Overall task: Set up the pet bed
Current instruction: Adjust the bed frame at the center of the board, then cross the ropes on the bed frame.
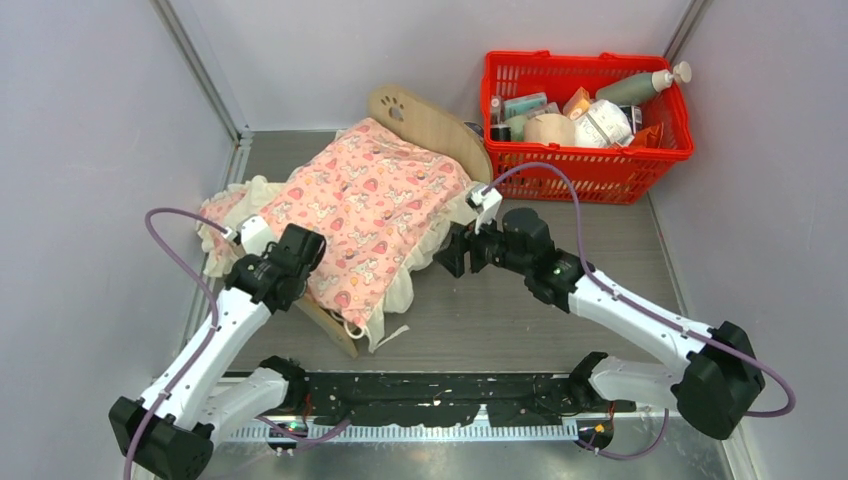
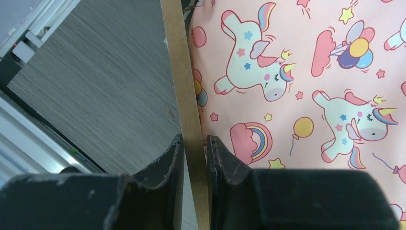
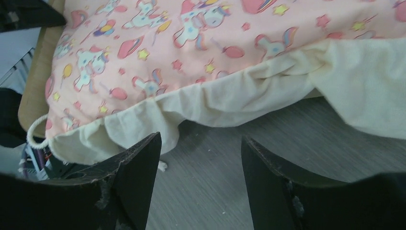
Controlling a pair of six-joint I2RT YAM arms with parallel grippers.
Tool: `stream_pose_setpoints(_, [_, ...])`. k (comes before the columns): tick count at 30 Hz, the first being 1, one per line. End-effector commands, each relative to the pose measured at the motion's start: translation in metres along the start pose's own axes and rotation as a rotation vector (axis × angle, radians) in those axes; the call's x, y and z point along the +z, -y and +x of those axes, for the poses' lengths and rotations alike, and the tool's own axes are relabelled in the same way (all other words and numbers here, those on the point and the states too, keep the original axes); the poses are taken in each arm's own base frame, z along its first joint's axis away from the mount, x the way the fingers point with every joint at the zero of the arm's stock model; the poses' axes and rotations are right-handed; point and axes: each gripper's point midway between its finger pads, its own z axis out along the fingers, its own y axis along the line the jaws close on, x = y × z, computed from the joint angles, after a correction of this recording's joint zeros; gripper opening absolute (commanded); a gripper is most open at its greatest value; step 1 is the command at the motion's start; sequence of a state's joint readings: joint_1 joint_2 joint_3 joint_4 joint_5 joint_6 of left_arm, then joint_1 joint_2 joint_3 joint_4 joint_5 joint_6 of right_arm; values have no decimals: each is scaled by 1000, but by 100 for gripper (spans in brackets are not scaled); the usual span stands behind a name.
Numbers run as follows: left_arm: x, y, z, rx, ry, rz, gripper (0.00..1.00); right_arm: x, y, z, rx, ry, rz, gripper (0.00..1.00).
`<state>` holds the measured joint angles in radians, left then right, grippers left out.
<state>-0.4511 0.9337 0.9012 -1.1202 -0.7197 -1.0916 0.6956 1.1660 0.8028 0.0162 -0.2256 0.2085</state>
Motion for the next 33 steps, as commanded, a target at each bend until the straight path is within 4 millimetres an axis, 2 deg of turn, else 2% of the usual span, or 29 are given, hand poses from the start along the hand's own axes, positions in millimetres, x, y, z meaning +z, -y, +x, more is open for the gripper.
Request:
stream_pose_setpoints(1, [-15,23,-68,-57,212,87,16,-12,-37,9,40,54,-72,67])
stream_pose_setpoints(3, [-22,25,-70,-10,214,132,38,-13,-50,31,68,49,-88,66])
stream_pose_setpoints(4, [-26,25,-70,14,211,156,46,-13,-57,29,89,77,-103,66])
stream_pose_setpoints(5, [-30,23,-70,33,210,178,50,-15,-66,43,105,67,-113,66])
stream_pose_setpoints(6, [-34,22,-69,57,209,206,53,-15,-70,42,112,98,-118,66])
stream_pose_setpoints(7, [-38,22,-69,92,211,240,55,-17,-77,59,124,76,-137,66])
stream_pose_setpoints(8, [-44,18,-69,107,223,270,56,-17,-83,55,130,120,-155,65])
stream_pose_setpoints(9, [-49,17,-68,125,223,307,56,-17,-86,72,139,102,-160,65])
stream_pose_setpoints(10, [-56,20,-65,172,219,368,55,-17,-94,68,147,144,-179,65])
stream_pose_setpoints(11, [-64,25,-60,229,217,443,54,-15,-94,82,161,123,-177,65])
stream_pose_setpoints(13, [-80,32,-51,338,220,586,53,-11,-107,86,176,147,-224,64])
stream_pose_setpoints(14, [-87,35,-45,381,216,651,52,-6,-115,97,170,117,-243,63])
stream_pose_setpoints(17, [-101,35,-31,457,188,754,53,0,-143,102,159,113,-324,63])
stream_pose_setpoints(18, [-102,33,-27,482,171,760,53,7,-148,107,154,96,-331,62])
stream_pose_setpoints(20, [-100,27,-18,531,135,753,53,13,-166,104,152,126,-381,62])
stream_pose_setpoints(21, [-97,24,-13,565,117,747,53,18,-172,116,145,96,-395,62])
stream_pose_setpoints(22, [-96,22,-9,587,103,745,53,21,-182,106,151,129,-424,62])
stream_pose_setpoints(23, [-95,21,-8,597,99,740,53,29,-186,116,147,108,-427,62])
stream_pose_setpoints(24, [-95,19,-6,609,90,740,53,32,-194,108,163,140,-451,62])
stream_pose_setpoints(25, [-97,20,-5,615,91,752,53,38,-198,122,167,103,-462,62])
stream_pose_setpoints(26, [-98,21,-7,616,101,758,53,41,-207,115,178,124,-497,62])
stream_pose_setpoints(27, [-98,21,-8,616,111,759,53,51,-210,123,191,105,-497,62])
stream_pose_setpoints(30, [-94,22,-12,617,137,740,53,64,-221,129,207,95,-536,62])
stream_pose_setpoints(33, [-93,27,-16,585,148,738,53,74,-218,141,212,61,-506,61])
